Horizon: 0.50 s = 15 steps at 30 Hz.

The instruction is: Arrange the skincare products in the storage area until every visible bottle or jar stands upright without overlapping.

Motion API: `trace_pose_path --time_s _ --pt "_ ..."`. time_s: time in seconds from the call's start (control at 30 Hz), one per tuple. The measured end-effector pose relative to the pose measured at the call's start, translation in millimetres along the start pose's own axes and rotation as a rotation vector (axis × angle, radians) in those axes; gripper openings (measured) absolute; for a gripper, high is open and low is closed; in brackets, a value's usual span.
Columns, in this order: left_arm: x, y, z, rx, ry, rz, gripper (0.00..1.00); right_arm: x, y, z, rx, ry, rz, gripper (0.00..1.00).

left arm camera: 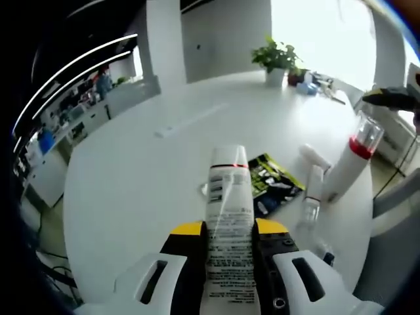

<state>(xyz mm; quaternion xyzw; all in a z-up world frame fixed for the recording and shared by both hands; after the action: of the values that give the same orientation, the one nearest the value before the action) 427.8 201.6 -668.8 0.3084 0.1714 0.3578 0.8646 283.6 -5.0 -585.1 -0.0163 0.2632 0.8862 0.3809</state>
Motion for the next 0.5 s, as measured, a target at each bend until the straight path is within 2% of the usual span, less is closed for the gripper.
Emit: trace_pose_path --time_s 0.17,0.5 --pt "-6.6 11.8 -5.9 0.011 -0.016 -0.005 0.22 7.1 -3.7 14.2 -0.04 0.06 -0.002 1.0" --pt "-24.0 29.5 -16.0 0.021 -0.029 -0.038 0.22 24.2 -16.8 32.6 -0.059 0.115 0.065 0.95"
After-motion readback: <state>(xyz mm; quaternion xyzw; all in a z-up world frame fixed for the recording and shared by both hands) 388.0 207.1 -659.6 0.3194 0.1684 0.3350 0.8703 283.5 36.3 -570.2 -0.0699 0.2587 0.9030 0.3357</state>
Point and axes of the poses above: the point that each gripper's makers call its tool centre point, and the gripper's own axes: y roughly backward along the fingers, x roughly to its left, z roughly out of its top, the point moved 5 cm from there along y, roughly backward along the fingers, and after that the axes turned 8 degrees about y, right-handed, at the moved point
